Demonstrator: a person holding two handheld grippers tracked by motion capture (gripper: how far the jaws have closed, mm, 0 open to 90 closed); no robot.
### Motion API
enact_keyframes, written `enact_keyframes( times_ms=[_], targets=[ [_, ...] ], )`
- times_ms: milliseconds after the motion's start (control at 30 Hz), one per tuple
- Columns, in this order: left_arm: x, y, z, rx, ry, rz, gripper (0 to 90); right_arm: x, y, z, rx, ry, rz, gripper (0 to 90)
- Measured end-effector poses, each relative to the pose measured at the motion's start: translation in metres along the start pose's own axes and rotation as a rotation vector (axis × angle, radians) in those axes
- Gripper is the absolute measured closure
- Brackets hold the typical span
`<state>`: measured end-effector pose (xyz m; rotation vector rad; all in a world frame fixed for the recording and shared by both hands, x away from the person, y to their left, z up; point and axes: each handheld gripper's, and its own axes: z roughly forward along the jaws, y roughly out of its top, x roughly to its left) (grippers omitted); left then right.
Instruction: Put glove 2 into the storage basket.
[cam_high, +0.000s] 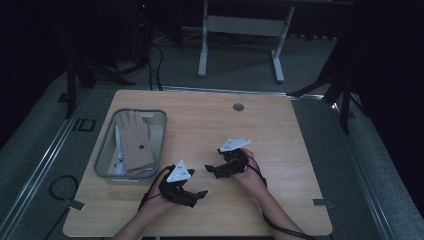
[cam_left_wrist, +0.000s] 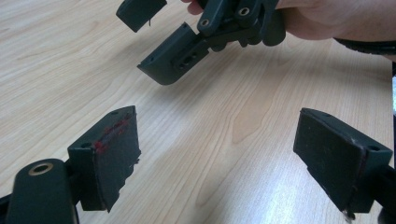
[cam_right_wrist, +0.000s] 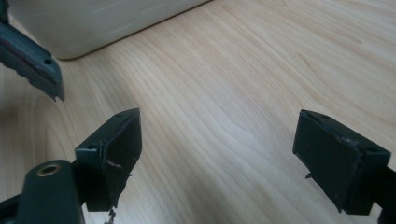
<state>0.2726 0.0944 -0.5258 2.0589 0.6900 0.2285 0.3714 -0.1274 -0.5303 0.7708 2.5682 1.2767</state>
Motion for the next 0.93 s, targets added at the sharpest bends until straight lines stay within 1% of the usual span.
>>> enact_keyframes(
  times_ms=[67,100,167,200,267,367,433,467,533,567,667,933],
  targets=[
    [0.000,0.000,0.002,0.004,-0.002,0.000,14.4,-0.001,-0.002,-0.001,-0.004,0.003,0.002,15.9],
    [-0.001,-0.001,0.005,0.011,-0.004,0.005,14.4,-0.002,-0.009,-0.002,-0.007,-0.003,-0.002,15.9],
    [-0.002,-0.003,0.008,0.014,-0.011,0.012,14.4,-0.003,-0.010,-0.002,-0.007,-0.003,-0.002,15.9],
    [-0.002,-0.004,0.011,0.018,-0.018,0.020,14.4,-0.004,-0.014,-0.003,-0.013,-0.004,-0.001,15.9],
    [-0.003,-0.005,0.012,0.019,-0.019,0.023,14.4,-0.004,-0.016,-0.004,-0.015,-0.007,0.003,15.9],
    [-0.003,-0.007,0.015,0.007,-0.024,0.021,14.4,-0.006,-0.022,-0.005,-0.014,-0.014,0.004,15.5],
    [-0.003,-0.008,0.016,0.007,-0.025,0.022,14.4,-0.007,-0.025,-0.005,-0.013,-0.014,0.004,15.2],
    [-0.003,-0.008,0.017,0.007,-0.027,0.025,14.4,-0.007,-0.027,-0.005,-0.010,-0.016,0.009,15.1],
    [-0.003,-0.010,0.018,0.003,-0.028,0.033,14.4,-0.008,-0.030,-0.006,-0.002,-0.022,0.004,15.1],
    [-0.003,-0.010,0.018,0.000,-0.027,0.034,14.4,-0.009,-0.032,-0.007,-0.008,-0.026,0.013,15.1],
    [-0.003,-0.011,0.018,-0.013,-0.029,0.027,14.4,-0.009,-0.033,-0.008,-0.017,-0.027,0.014,15.3],
    [-0.002,-0.011,0.016,-0.019,-0.035,0.024,14.4,-0.011,-0.034,-0.007,-0.016,-0.037,0.019,15.4]
  ],
)
